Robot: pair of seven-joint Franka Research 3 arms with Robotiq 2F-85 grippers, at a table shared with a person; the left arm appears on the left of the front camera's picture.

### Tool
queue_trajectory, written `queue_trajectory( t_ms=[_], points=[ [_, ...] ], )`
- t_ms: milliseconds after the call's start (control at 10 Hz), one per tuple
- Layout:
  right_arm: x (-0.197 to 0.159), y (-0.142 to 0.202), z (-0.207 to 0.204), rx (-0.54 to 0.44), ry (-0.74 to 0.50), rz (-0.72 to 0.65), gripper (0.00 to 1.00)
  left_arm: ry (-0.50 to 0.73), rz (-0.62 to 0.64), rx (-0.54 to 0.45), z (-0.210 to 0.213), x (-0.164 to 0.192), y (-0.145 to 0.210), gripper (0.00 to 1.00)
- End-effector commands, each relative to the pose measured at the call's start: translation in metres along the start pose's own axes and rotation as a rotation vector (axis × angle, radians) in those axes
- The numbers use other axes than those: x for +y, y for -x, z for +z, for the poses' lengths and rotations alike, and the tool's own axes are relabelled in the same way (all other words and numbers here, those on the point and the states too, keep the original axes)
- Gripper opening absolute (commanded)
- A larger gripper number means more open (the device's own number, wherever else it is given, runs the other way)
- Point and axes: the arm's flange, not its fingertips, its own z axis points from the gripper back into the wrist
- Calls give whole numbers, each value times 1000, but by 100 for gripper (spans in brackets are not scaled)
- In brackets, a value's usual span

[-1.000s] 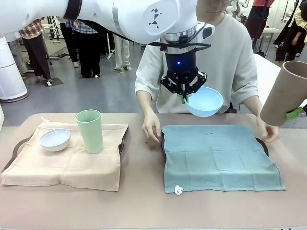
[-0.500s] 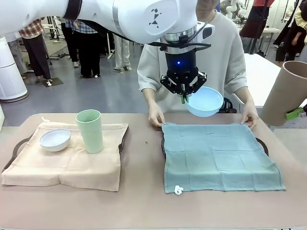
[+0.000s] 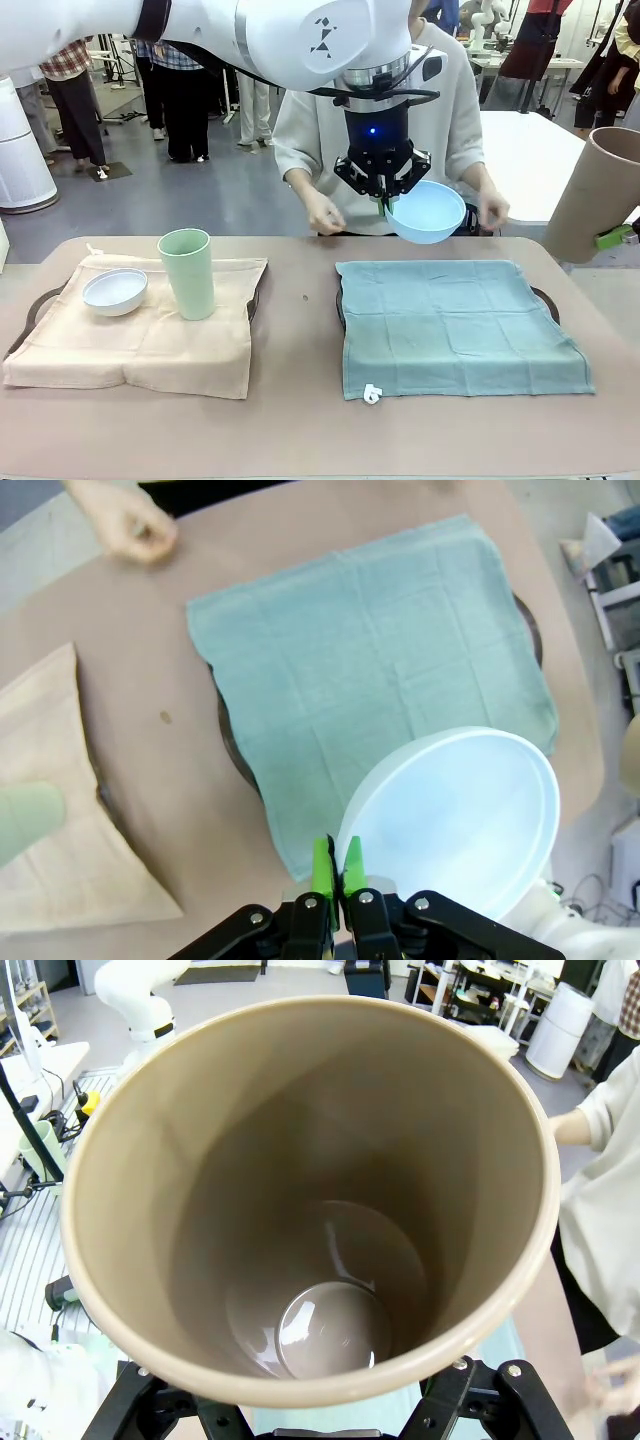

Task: Set up a tray with a mat and arrange the tableware.
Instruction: Place the Picnic Bowl and Reusable plastic cup back onto the Handle tray in front of the human's position.

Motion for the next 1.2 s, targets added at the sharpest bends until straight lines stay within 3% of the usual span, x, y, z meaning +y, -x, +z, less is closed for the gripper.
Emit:
queue_trajectory(
  t_ms=[0,100,200,500,900,1100],
  points=[
    [-4,0,1,-2,4,15,0,10,-12,-1,2,1,-1,0],
    [-4,0,1,-2,4,15,0,10,-12,-1,2,1,-1,0],
    [0,0,0,0,0,0,80,0,0,0,0,0,0,4],
    [-42,36,-59,-8,-56,66,80,51,8,47,-57,28,-7,4],
    [-74,84,-124,-22,-83,41,80,60,36,89,-122,51,-10,4],
    [-81,100,-138,-23,-89,8,80,56,42,90,-146,58,-10,4]
  ],
)
